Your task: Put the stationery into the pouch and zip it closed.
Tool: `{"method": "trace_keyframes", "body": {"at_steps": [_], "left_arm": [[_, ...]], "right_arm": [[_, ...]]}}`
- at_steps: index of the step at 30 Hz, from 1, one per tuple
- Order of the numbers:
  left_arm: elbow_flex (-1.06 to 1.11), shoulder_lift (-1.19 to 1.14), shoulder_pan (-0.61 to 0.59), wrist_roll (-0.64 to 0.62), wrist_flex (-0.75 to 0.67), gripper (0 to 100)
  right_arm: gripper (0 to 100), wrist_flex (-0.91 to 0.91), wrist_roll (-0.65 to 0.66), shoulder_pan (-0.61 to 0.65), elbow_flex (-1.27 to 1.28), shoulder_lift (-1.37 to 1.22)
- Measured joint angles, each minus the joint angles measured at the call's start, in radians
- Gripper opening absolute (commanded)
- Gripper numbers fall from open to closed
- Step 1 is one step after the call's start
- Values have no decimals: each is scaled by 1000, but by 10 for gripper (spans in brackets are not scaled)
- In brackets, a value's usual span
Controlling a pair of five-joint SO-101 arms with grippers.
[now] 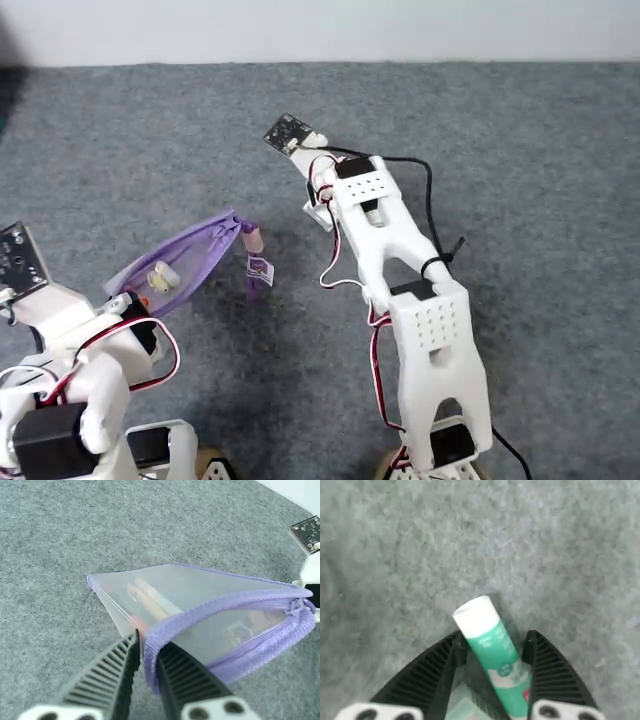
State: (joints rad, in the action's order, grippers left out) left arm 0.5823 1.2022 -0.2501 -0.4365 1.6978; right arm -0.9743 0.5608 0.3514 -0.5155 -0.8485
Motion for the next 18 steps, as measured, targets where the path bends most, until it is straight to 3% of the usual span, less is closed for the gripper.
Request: {"method": "trace_keyframes", "body": {"at_steps": [2,11,18], "left_arm": [[0,0,0,0,0,12],[2,0,0,0,0,12],[2,0,0,0,0,12]], "right_arm": [[2,0,3,2,-28,-14],[7,-11,3,-5,-64,-18],[7,-173,-68,0,-64,118]]}}
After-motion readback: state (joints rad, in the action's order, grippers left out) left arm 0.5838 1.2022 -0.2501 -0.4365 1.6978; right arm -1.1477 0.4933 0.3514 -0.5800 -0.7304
